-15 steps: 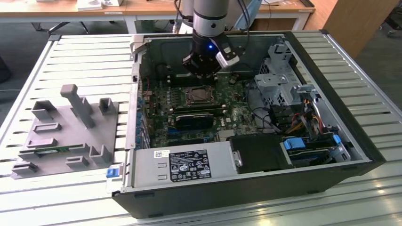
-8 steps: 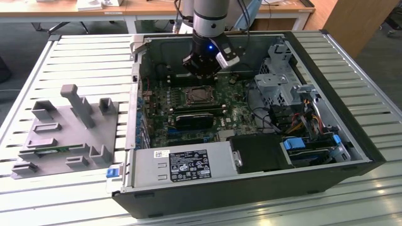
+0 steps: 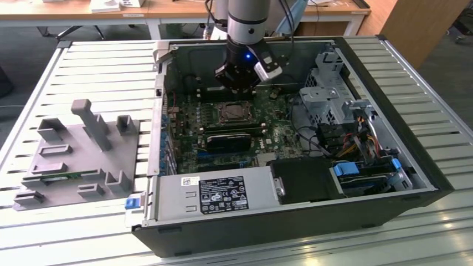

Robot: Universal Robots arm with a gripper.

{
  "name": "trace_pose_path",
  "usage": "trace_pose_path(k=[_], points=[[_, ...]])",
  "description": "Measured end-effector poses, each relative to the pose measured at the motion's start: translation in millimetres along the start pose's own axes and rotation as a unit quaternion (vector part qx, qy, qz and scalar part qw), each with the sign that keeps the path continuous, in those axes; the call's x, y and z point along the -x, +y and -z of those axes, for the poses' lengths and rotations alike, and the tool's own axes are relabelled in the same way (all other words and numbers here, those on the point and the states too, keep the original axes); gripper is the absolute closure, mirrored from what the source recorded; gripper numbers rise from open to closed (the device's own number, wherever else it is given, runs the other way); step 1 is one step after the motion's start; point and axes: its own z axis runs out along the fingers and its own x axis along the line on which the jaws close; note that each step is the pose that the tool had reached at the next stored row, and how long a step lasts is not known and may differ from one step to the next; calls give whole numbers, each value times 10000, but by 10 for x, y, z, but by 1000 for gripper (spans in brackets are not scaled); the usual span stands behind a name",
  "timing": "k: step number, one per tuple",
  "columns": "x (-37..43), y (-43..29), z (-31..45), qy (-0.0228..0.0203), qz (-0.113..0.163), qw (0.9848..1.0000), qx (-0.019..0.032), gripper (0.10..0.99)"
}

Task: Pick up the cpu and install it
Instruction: 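Install the second cpu locking lever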

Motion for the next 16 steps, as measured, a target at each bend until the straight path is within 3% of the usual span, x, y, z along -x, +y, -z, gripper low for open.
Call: trace_pose_path(k=[2,16], points=[[-1,-37,1,1,0,10000,-1,980],[-2,-70,2,0,0,10000,0,980]])
